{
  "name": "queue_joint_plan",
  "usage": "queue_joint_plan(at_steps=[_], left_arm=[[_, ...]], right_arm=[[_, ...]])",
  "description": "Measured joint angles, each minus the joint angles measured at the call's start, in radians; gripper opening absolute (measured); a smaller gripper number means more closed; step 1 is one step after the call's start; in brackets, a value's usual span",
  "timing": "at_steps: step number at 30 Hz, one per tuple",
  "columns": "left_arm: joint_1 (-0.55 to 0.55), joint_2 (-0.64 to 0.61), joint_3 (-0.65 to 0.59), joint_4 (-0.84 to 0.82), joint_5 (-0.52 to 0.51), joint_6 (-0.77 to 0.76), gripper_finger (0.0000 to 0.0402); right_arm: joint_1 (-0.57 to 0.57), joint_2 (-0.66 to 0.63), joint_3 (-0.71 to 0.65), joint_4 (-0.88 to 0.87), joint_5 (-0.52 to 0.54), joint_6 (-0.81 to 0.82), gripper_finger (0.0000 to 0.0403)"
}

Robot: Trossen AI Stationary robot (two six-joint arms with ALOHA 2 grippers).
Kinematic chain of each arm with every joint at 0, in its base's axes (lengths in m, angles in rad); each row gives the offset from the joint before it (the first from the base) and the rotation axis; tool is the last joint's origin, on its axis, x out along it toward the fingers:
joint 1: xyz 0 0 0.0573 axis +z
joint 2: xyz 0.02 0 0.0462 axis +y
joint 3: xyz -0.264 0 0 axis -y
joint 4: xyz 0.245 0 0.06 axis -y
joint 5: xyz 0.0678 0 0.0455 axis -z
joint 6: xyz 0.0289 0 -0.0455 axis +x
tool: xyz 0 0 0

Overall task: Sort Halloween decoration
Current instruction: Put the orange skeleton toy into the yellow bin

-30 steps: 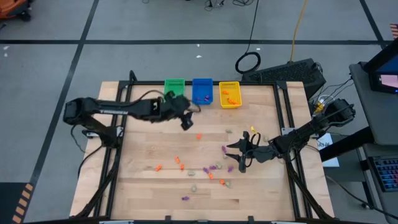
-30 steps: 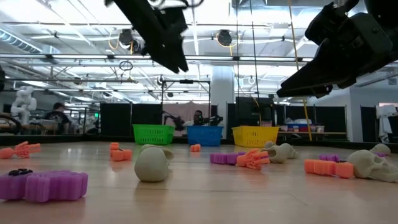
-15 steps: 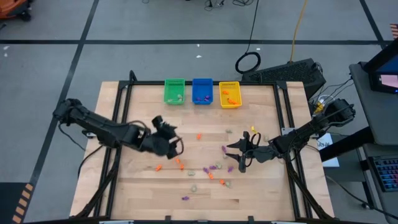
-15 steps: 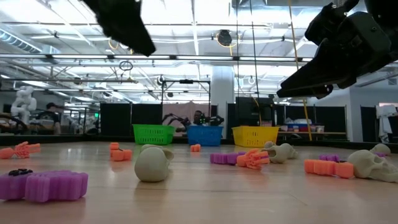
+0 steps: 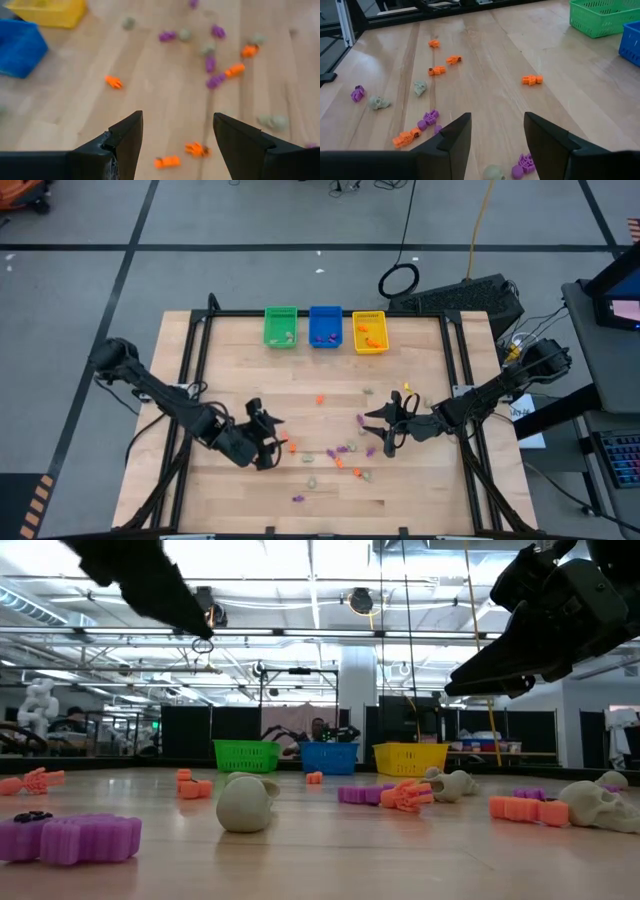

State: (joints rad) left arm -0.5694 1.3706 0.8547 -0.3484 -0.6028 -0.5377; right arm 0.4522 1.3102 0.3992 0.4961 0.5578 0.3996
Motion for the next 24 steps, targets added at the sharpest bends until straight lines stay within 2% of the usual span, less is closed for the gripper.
queue_joint_plan(at_steps=[7, 11, 19, 24], left_arm=[[-0.036, 0.09, 0.0, -0.009, 0.099, 0.004, 0.0242], [-0.037, 0.155, 0.0, -0.021, 0.125, 0.178, 0.0242], [-0.002, 0.228, 0.002, -0.057, 0.141, 0.323, 0.0242], [0.038, 0.234, 0.002, -0.119, 0.213, 0.463, 0.0242]], right_arm=[[0.0, 0.0, 0.0, 0.0, 0.0, 0.0, 0.0169], [0.0, 0.0, 0.0, 0.0, 0.0, 0.0, 0.0169], [-0.001, 0.0, 0.0, 0.0, 0.01, -0.004, 0.0169], [-0.001, 0.0, 0.0, 0.0, 0.051, -0.003, 0.0169]])
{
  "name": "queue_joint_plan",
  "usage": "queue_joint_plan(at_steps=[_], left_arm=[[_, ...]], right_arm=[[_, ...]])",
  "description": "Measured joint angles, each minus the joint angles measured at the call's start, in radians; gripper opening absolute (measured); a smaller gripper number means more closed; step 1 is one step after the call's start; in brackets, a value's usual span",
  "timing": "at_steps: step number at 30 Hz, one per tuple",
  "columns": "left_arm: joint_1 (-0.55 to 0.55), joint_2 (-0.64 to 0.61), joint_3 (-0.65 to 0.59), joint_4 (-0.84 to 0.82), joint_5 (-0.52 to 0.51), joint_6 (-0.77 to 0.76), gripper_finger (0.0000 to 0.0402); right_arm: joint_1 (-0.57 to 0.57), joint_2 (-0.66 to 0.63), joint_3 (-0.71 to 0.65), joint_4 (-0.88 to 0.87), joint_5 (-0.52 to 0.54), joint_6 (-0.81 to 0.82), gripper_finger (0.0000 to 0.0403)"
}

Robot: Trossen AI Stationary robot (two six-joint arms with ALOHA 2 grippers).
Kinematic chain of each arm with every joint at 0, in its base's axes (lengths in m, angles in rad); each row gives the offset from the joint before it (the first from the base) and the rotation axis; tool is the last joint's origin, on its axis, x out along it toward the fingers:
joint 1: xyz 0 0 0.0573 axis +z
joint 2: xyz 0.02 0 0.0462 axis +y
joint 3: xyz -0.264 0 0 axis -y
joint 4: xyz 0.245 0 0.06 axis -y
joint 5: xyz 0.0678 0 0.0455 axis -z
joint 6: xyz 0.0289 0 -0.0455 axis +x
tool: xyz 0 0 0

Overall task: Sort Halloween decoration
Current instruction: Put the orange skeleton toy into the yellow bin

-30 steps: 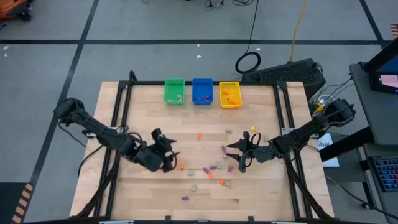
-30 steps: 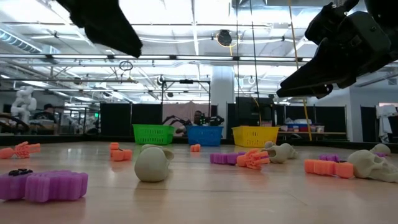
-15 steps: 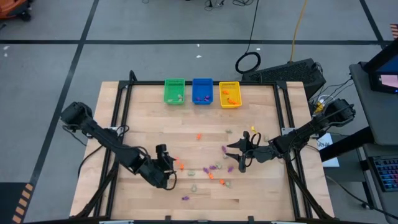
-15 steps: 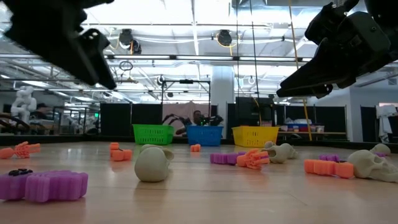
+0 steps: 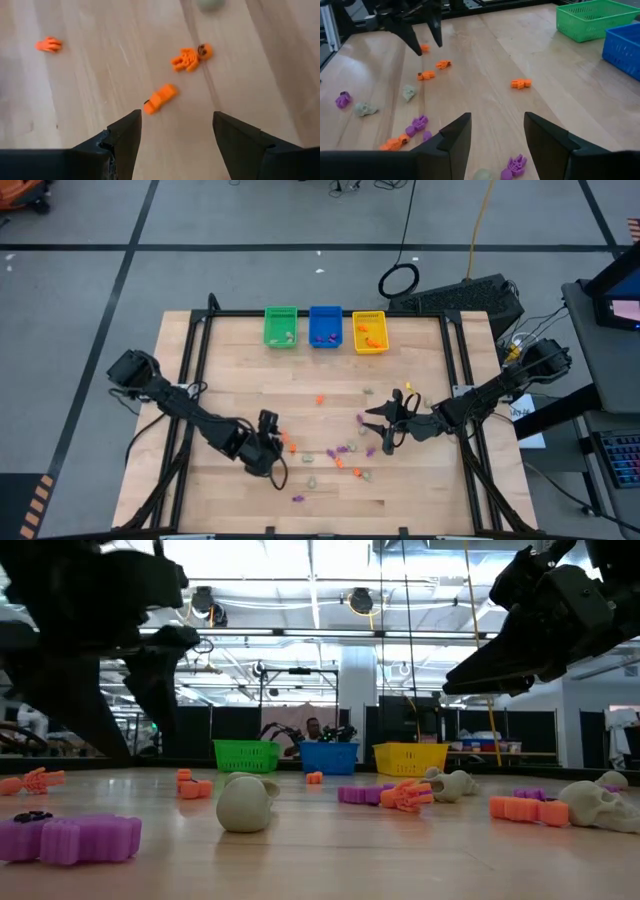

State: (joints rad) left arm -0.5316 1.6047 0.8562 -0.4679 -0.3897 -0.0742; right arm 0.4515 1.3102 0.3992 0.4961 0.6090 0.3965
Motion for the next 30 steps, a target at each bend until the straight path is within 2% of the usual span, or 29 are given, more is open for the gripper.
queue_joint_plan(at_steps=[4, 12, 19, 23, 30], left_arm=[[0.045, 0.0, 0.0, -0.002, 0.036, 0.117, 0.0242], [0.174, 0.0, 0.0, 0.014, 0.208, 0.279, 0.0242], [0.242, 0.014, 0.0, 0.035, 0.297, 0.422, 0.0242], [0.258, 0.05, 0.0, 0.058, 0.321, 0.472, 0.0242], [0.264, 0.065, 0.0, 0.074, 0.351, 0.457, 0.0241]], right_arm=[[0.0, 0.0, 0.0, 0.0, -0.001, 0.0, 0.0169], [0.0, 0.0, 0.0, 0.0, -0.002, 0.0, 0.0169], [0.0, 0.0, 0.0, 0.0, -0.003, 0.0, 0.0169], [0.0, 0.0, 0.0, -0.002, -0.003, 0.0, 0.0169], [0.0, 0.0, 0.0, -0.009, -0.003, 0.0, 0.0169]])
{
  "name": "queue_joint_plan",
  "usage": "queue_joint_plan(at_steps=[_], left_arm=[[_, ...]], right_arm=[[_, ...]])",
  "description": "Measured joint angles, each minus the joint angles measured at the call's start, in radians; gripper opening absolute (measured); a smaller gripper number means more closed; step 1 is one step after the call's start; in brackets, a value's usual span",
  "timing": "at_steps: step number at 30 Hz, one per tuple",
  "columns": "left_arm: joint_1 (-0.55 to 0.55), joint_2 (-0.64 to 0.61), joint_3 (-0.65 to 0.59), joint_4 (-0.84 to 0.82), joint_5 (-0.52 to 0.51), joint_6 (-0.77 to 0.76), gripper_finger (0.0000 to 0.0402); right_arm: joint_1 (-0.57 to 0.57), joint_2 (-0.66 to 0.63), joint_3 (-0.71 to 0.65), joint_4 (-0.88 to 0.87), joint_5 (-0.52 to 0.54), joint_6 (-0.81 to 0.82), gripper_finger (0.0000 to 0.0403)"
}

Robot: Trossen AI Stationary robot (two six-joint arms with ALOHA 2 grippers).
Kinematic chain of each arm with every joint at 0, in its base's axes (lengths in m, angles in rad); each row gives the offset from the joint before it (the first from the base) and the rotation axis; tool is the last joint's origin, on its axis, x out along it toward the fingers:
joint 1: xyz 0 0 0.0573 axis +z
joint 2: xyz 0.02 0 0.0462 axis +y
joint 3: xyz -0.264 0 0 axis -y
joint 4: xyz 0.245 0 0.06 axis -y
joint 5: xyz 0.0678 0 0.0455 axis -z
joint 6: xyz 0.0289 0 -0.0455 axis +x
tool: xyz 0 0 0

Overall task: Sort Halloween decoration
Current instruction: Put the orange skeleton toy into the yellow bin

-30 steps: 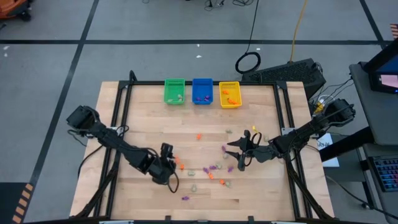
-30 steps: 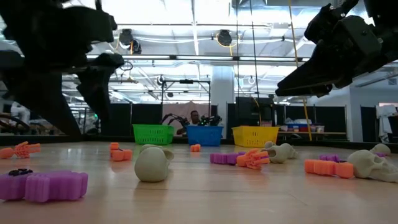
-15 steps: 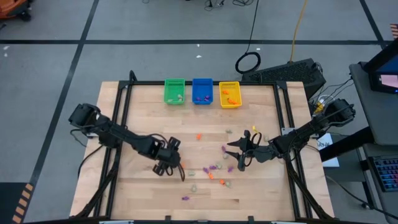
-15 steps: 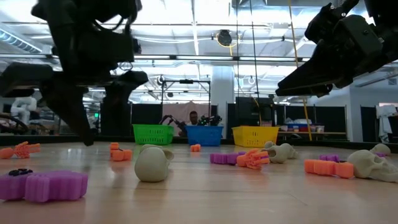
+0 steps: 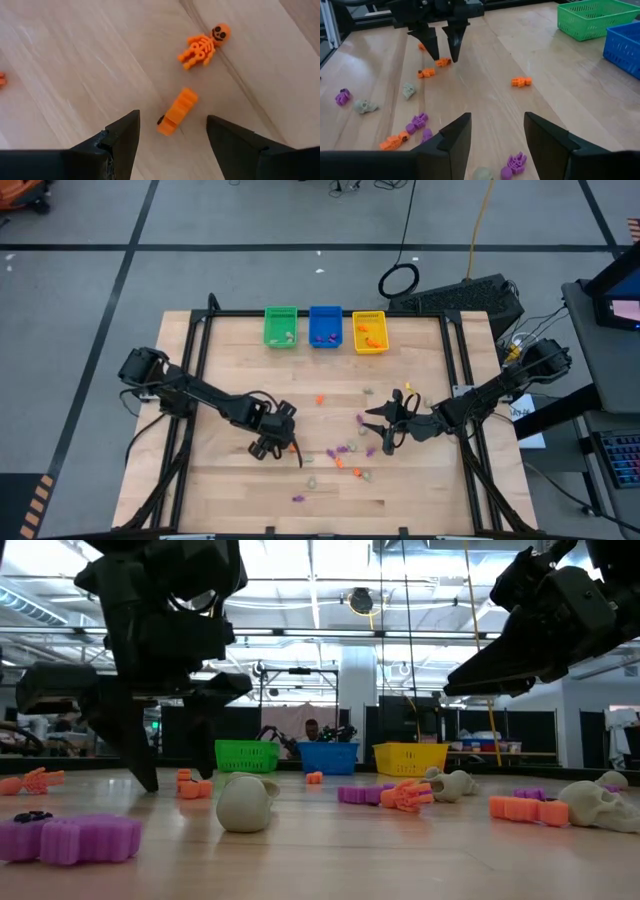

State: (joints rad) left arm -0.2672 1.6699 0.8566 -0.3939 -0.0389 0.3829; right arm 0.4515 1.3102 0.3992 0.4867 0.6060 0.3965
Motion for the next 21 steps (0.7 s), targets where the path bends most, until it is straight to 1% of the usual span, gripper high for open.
queue_joint_plan(at_steps=[3, 5, 15, 21], left_arm=[[0.0, 0.0, 0.0, 0.001, 0.006, 0.021, 0.0237], [0.0, 0.001, 0.0, 0.001, 0.01, 0.027, 0.0225], [-0.001, 0.001, 0.0, -0.015, 0.016, 0.045, 0.012], [-0.001, 0.002, 0.0, -0.013, 0.016, 0.045, 0.0079]], right_arm=[[0.0, 0.0, 0.0, 0.001, 0.0, 0.0, 0.0169], [0.0, 0.0, 0.0, 0.001, 0.0, 0.001, 0.0169], [0.0, 0.0, 0.0, 0.001, 0.0, 0.0, 0.0169], [0.0, 0.0, 0.0, 0.001, 0.0, 0.0, 0.0169]])
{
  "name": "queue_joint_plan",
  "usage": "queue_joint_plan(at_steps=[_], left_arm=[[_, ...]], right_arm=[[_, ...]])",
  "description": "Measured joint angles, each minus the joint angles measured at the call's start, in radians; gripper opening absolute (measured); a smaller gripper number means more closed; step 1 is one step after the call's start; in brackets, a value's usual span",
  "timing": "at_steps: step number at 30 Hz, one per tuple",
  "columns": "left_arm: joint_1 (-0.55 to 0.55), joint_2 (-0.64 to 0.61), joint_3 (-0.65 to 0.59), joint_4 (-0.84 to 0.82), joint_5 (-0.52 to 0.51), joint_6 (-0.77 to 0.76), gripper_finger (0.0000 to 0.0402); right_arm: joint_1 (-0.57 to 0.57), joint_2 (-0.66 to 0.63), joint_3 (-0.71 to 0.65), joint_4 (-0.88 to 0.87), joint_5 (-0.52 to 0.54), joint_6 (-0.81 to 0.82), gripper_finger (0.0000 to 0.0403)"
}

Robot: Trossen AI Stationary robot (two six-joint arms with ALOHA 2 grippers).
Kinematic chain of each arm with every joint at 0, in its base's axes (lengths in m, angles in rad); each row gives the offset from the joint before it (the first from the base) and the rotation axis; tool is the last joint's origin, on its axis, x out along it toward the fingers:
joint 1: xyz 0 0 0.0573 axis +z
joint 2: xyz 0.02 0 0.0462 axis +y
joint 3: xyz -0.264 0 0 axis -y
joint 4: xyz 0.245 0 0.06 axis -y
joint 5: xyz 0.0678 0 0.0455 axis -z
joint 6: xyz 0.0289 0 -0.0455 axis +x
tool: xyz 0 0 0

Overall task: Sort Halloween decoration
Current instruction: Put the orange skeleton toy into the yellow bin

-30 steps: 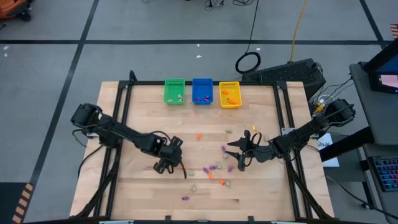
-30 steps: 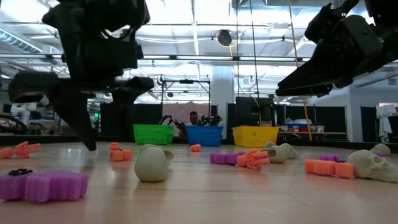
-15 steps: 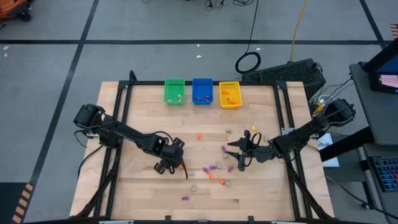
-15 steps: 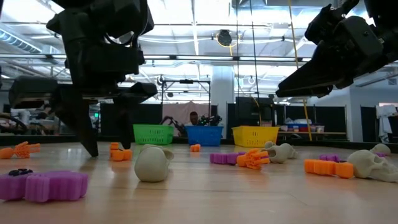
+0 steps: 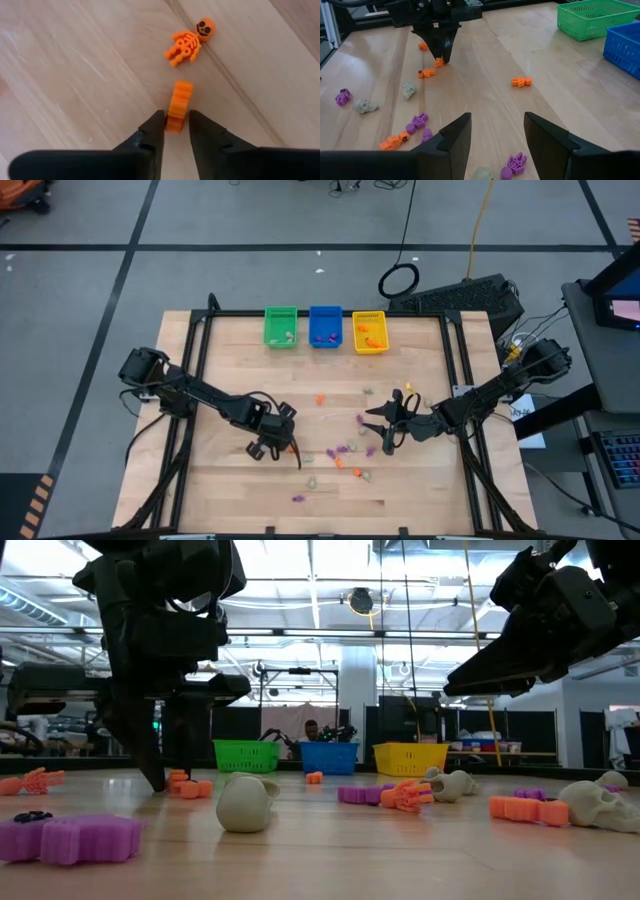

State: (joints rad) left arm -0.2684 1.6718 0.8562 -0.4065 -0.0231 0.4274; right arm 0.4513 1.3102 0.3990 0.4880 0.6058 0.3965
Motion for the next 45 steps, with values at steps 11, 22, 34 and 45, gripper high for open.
queue_joint_plan(at_steps=[11, 22, 34, 45], left_arm=[[0.0, -0.004, 0.0, -0.001, -0.007, -0.039, 0.0041], [-0.002, -0.132, 0.002, 0.041, -0.103, -0.193, 0.0039], [-0.002, -0.302, 0.004, 0.29, -0.271, -0.342, 0.0039], [-0.002, -0.273, 0.004, 0.541, -0.27, -0.342, 0.0039]], right_arm=[[0.0, 0.0, 0.0, 0.0, 0.0, 0.0, 0.0169], [0.0, 0.0, 0.0, 0.063, -0.002, -0.027, 0.0169], [0.0, 0.0, 0.0, 0.072, 0.001, -0.035, 0.0169], [0.0, 0.148, 0.061, 0.531, 0.03, -0.366, 0.0169]])
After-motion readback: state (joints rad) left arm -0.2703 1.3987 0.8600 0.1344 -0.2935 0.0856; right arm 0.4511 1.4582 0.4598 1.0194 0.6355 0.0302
